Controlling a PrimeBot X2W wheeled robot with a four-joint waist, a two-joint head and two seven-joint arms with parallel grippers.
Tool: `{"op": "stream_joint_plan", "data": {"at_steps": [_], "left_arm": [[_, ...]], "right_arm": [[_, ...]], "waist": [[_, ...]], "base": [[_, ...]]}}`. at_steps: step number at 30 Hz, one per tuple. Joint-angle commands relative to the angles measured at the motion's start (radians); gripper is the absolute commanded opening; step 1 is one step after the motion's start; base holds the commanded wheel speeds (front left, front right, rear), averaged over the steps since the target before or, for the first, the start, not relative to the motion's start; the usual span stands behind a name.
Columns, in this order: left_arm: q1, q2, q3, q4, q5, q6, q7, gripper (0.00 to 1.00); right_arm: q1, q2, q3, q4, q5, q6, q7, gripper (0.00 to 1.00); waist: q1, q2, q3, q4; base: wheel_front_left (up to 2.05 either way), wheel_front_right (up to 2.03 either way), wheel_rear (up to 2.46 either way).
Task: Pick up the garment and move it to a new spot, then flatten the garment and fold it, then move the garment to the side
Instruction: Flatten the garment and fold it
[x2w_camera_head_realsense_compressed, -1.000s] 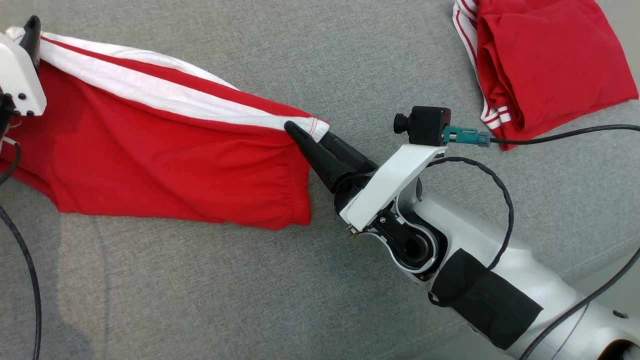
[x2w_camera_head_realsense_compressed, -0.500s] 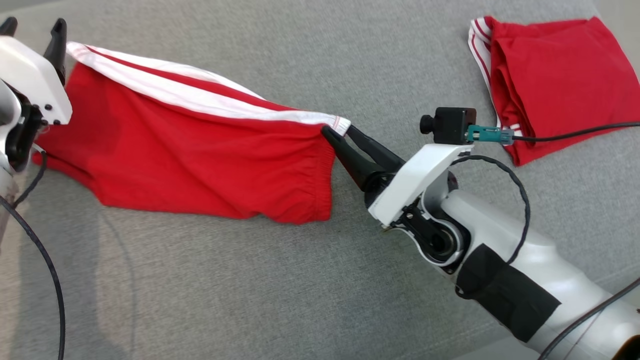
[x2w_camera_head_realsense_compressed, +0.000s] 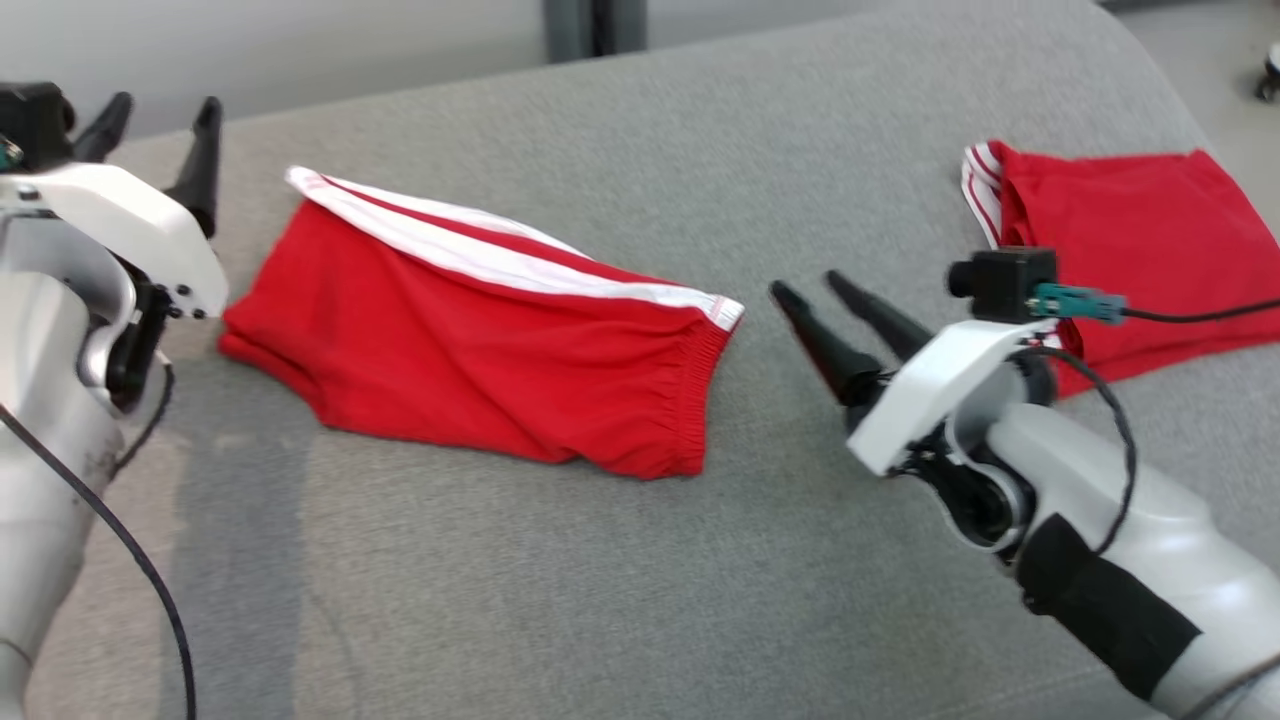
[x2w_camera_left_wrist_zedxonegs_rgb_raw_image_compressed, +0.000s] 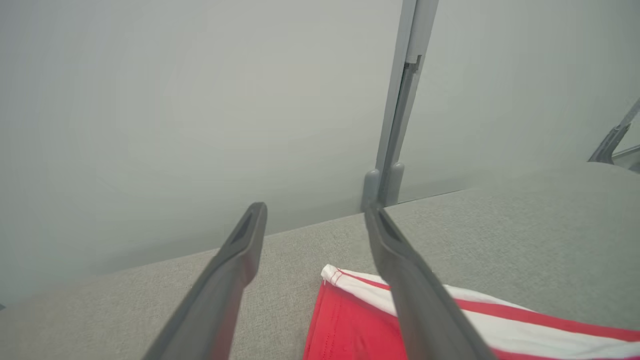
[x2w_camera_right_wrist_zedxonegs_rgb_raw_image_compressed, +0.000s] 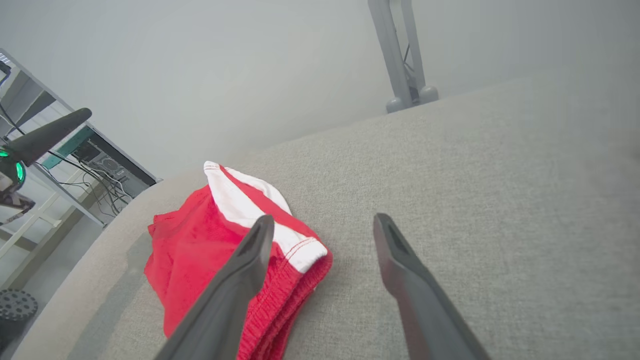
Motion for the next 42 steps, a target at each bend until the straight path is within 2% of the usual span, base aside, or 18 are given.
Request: {"op": "stream_joint_plan", "data": {"at_steps": [1,6,8,12,19,21,24,31,37,42], "left_arm": [[0.025,-0.004,0.000,-0.014,-0.006,-0.003,-0.020,1.00],[0.090,-0.012,0.005,-0.093,-0.008,0.015,-0.087,1.00],[0.129,-0.010,0.011,-0.141,-0.013,0.026,-0.109,1.00],[0.225,0.013,-0.006,-0.259,0.039,0.085,-0.138,1.00],[0.427,0.032,0.045,-0.515,0.101,0.201,-0.155,1.00],[0.492,0.036,0.078,-0.581,0.134,0.232,-0.155,1.00],[0.583,0.029,0.126,-0.661,0.200,0.256,-0.155,1.00],[0.755,-0.039,0.251,-0.790,0.311,0.245,-0.155,1.00],[0.889,-0.139,0.369,-0.846,0.408,0.203,-0.155,1.00],[0.963,-0.218,0.451,-0.855,0.486,0.147,-0.156,1.00]], "right_arm": [[0.019,-0.018,-0.015,0.013,-0.035,-0.001,-0.022,1.00],[0.056,-0.053,-0.101,0.036,-0.190,-0.001,-0.050,1.00],[0.081,-0.054,-0.191,0.016,-0.270,-0.001,-0.050,1.00],[0.198,-0.051,-0.403,-0.060,-0.466,-0.001,-0.049,1.00],[0.449,0.013,-0.719,-0.269,-0.781,-0.001,-0.048,1.00],[0.515,0.039,-0.792,-0.331,-0.846,-0.001,-0.048,1.00],[0.609,0.089,-0.893,-0.416,-0.907,-0.001,-0.048,1.00],[0.743,0.156,-1.002,-0.502,-1.002,-0.001,-0.048,1.00],[0.808,0.197,-1.034,-0.510,-1.038,-0.001,-0.048,1.00],[0.827,0.211,-1.032,-0.494,-1.045,-0.001,-0.047,1.00]], "waist": [[0.0000,-0.0001,-0.048,0.044],[0.0000,-0.0001,-0.105,0.091],[0.0000,-0.0001,-0.123,0.107],[0.0000,-0.0001,-0.153,0.143],[0.0000,-0.0001,-0.194,0.201],[0.0000,-0.0001,-0.205,0.216],[0.0000,-0.0001,-0.222,0.233],[0.0000,-0.0001,-0.238,0.254],[0.0000,-0.0001,-0.242,0.256],[0.0000,-0.0001,-0.241,0.250]], "base": [[0.00,0.00,0.00],[0.00,0.00,0.00],[0.00,0.00,0.00],[0.00,0.00,0.00],[0.00,0.00,0.00],[0.00,0.00,0.00],[0.00,0.00,0.00],[0.00,0.00,0.00],[0.00,0.00,0.00],[0.00,0.00,0.00]]}}
